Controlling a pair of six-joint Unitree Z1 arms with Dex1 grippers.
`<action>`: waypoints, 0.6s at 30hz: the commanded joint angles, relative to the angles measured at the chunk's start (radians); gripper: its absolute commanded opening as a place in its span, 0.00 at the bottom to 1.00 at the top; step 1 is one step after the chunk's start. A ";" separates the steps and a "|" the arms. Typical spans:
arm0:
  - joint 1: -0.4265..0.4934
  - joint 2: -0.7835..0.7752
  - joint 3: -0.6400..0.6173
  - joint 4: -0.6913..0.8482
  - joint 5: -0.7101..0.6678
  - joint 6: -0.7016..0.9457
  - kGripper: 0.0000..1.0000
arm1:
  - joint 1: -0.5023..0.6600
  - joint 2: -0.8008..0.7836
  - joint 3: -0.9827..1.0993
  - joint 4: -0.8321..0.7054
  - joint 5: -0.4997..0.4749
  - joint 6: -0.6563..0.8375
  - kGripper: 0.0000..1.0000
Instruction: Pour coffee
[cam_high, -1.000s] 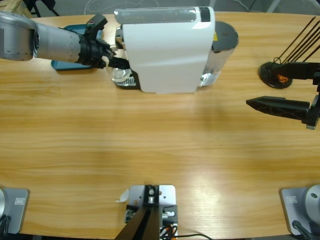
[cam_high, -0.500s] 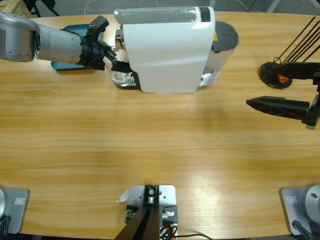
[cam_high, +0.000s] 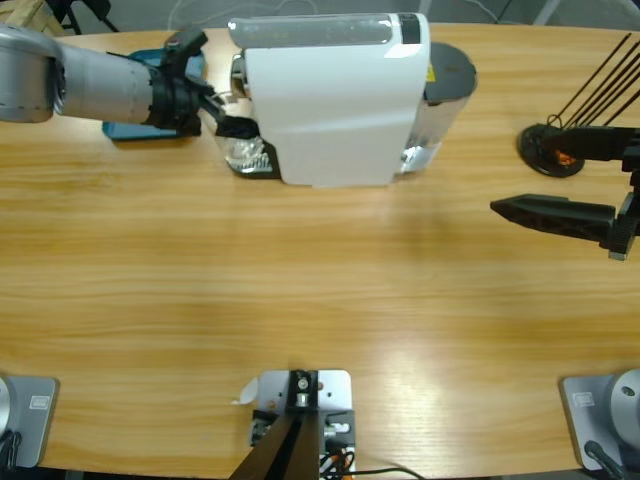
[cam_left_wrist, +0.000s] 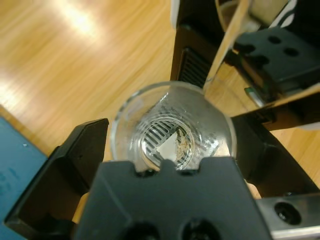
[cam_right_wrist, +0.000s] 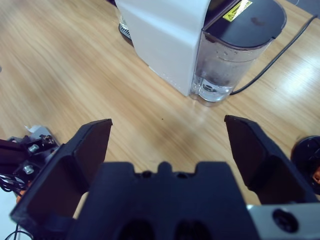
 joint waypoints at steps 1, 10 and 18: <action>0.025 -0.057 0.041 0.061 0.010 0.003 1.00 | -0.009 0.034 0.031 -0.013 -0.015 0.008 1.00; 0.024 -0.134 0.073 0.118 -0.010 0.003 1.00 | -0.009 0.046 0.032 -0.016 -0.015 0.011 1.00; 0.027 -0.339 0.134 0.202 0.048 -0.013 1.00 | -0.009 0.053 0.033 -0.016 -0.015 0.011 1.00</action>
